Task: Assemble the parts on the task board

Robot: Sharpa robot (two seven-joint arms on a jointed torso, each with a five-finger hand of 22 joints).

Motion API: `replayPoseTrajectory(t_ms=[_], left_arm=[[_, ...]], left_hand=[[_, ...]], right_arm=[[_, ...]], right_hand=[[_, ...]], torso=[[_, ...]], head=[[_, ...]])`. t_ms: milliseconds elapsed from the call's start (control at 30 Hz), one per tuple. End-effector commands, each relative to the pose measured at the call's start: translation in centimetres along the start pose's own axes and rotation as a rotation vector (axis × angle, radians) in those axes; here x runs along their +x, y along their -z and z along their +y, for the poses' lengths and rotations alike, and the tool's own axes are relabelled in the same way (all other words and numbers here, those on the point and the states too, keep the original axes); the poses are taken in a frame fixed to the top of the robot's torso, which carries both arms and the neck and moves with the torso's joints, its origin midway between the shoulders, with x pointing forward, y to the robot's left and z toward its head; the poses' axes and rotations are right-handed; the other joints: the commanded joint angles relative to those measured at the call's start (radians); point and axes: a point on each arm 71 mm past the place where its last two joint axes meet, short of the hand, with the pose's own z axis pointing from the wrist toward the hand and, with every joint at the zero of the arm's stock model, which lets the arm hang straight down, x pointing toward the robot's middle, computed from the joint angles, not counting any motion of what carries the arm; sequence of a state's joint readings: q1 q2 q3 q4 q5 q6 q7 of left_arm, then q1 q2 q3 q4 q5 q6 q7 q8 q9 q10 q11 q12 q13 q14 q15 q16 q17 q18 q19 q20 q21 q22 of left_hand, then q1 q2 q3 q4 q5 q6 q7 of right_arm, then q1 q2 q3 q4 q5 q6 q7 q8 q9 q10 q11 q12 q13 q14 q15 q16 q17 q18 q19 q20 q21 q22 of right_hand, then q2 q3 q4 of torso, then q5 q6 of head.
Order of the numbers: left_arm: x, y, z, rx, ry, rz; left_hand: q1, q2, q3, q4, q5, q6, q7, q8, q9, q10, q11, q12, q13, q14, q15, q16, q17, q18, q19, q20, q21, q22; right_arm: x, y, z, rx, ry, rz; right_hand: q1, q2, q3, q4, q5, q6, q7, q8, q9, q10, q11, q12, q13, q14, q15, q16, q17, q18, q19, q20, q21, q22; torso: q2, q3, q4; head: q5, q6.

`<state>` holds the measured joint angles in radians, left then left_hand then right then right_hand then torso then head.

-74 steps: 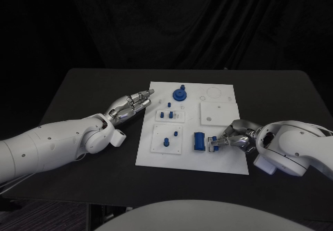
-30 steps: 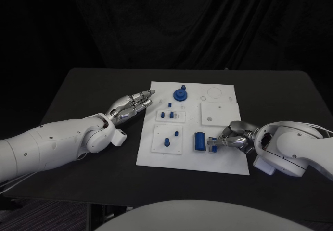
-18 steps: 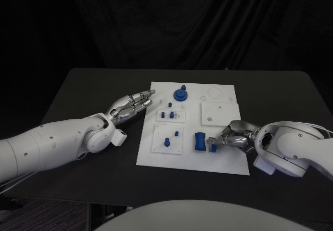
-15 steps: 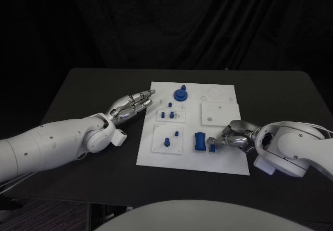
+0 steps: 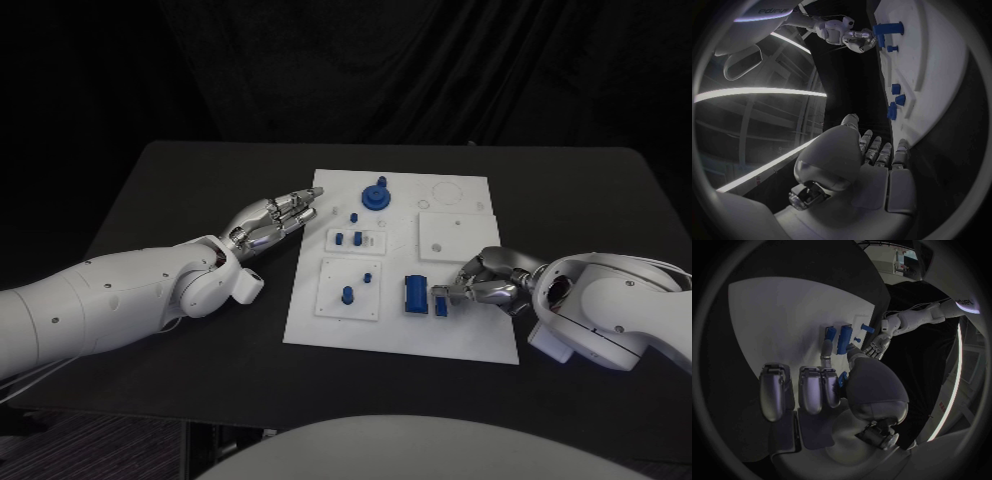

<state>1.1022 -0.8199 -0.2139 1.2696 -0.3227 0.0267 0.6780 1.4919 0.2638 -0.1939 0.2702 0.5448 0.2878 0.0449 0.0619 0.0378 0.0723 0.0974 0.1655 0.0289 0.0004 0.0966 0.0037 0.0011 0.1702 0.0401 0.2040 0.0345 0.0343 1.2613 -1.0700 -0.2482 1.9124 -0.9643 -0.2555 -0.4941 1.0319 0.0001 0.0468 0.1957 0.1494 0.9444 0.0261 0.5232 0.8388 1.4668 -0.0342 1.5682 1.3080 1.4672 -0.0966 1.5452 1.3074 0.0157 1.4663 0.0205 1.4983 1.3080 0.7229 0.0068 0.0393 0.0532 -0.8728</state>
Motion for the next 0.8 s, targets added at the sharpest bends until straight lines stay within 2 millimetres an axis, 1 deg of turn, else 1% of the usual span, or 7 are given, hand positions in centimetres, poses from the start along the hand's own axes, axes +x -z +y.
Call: replayPoseTrajectory(t_ms=[33,233,333,367,500,600,800], left_arm=[[0.2,0.0,-0.2,0.041,0.011,0.012],[0.1,0.1,-0.2,0.040,0.011,0.011],[0.1,0.1,-0.2,0.040,0.011,0.010],[0.1,0.2,-0.2,0.040,0.011,0.009],[0.1,0.2,-0.2,0.039,0.010,0.008],[0.1,0.2,-0.2,0.039,0.010,0.008],[0.0,0.3,-0.2,0.039,0.010,0.008]], left_hand=[[0.010,0.004,0.005,-0.003,0.004,-0.004,-0.001,-0.005,-0.001,-0.006,-0.002,0.001,0.000,0.000,0.008,-0.004,-0.001,0.006,0.001,0.006,0.003,-0.001],[0.011,0.004,0.006,-0.003,0.004,-0.004,-0.001,-0.005,-0.001,-0.006,-0.002,0.001,0.000,0.000,0.009,-0.004,-0.001,0.006,0.001,0.006,0.003,-0.001],[0.011,0.004,0.006,-0.003,0.005,-0.003,-0.001,-0.005,-0.001,-0.006,-0.002,0.001,0.000,0.000,0.009,-0.004,-0.001,0.006,0.001,0.006,0.003,0.000],[0.011,0.004,0.006,-0.003,0.005,-0.003,-0.001,-0.005,-0.001,-0.006,-0.002,0.001,0.000,0.000,0.009,-0.004,-0.001,0.006,0.001,0.006,0.003,0.000],[0.011,0.004,0.006,-0.003,0.005,-0.003,-0.001,-0.005,-0.001,-0.006,-0.002,0.001,0.000,0.000,0.009,-0.004,-0.001,0.006,0.001,0.006,0.003,0.000],[0.011,0.004,0.006,-0.003,0.005,-0.003,-0.001,-0.005,-0.001,-0.006,-0.002,0.001,0.000,0.000,0.009,-0.004,-0.001,0.006,0.001,0.006,0.003,0.000],[0.013,0.004,0.007,-0.004,0.007,-0.002,-0.001,-0.005,-0.001,-0.006,-0.002,0.002,0.000,0.000,0.009,-0.004,-0.001,0.006,0.002,0.006,0.003,0.000]], right_arm=[[-0.2,0.2,0.1,-0.028,-0.013,-0.036],[-0.5,0.7,0.1,-0.089,0.048,-0.077],[-0.5,1.1,-0.1,-0.110,0.095,-0.085],[-0.4,1.2,-0.2,-0.114,0.111,-0.085],[-0.2,1.5,-0.7,-0.113,0.161,-0.076],[-0.1,1.5,-1.1,-0.100,0.198,-0.063],[0.2,1.4,-1.6,-0.084,0.222,-0.046]], right_hand=[[0.023,0.003,-0.005,-0.008,-0.003,-0.013,-0.001,0.019,0.018,0.104,-0.007,0.003,0.263,0.091,-0.007,0.001,0.198,0.004,0.067,-0.010,0.001,0.237],[0.080,0.002,-0.002,-0.048,-0.003,-0.030,-0.008,0.065,0.060,0.104,-0.012,0.003,0.263,0.091,-0.011,0.003,0.202,0.003,0.068,-0.013,0.002,0.238],[0.098,-0.004,-0.010,-0.062,-0.004,-0.037,-0.014,0.106,0.100,0.104,-0.018,0.003,0.263,0.092,-0.014,0.004,0.204,0.003,0.068,-0.016,0.003,0.238],[0.107,-0.004,-0.015,-0.065,-0.003,-0.046,-0.019,0.136,0.130,0.104,-0.022,0.003,0.263,0.092,-0.015,0.004,0.204,0.003,0.069,-0.018,0.004,0.238],[0.109,-0.016,-0.034,-0.058,-0.003,-0.062,-0.025,0.202,0.200,0.104,-0.027,0.003,0.263,0.092,-0.021,0.005,0.206,0.003,0.069,-0.022,0.005,0.239],[0.101,-0.025,-0.042,-0.042,-0.003,-0.065,-0.027,0.224,0.225,0.104,-0.030,0.003,0.263,0.092,-0.023,0.004,0.205,0.003,0.069,-0.024,0.004,0.238],[0.095,-0.038,-0.046,-0.019,-0.002,-0.067,-0.031,0.238,0.242,0.104,-0.033,0.003,0.263,0.092,-0.025,0.004,0.206,0.003,0.069,-0.026,0.004,0.238]], torso=[[0.000,0.0010,-0.0005],[0.000,0.0011,-0.0003],[0.000,0.0011,-0.0006],[0.000,0.0008,-0.0005],[0.000,0.0001,-0.0002],[0.000,0.0002,-0.0002],[0.000,0.0000,-0.0007]], head=[[0.001,0.000],[0.003,0.000],[0.003,0.000],[0.002,0.000],[0.000,0.000],[-0.002,0.000],[0.002,0.000]])
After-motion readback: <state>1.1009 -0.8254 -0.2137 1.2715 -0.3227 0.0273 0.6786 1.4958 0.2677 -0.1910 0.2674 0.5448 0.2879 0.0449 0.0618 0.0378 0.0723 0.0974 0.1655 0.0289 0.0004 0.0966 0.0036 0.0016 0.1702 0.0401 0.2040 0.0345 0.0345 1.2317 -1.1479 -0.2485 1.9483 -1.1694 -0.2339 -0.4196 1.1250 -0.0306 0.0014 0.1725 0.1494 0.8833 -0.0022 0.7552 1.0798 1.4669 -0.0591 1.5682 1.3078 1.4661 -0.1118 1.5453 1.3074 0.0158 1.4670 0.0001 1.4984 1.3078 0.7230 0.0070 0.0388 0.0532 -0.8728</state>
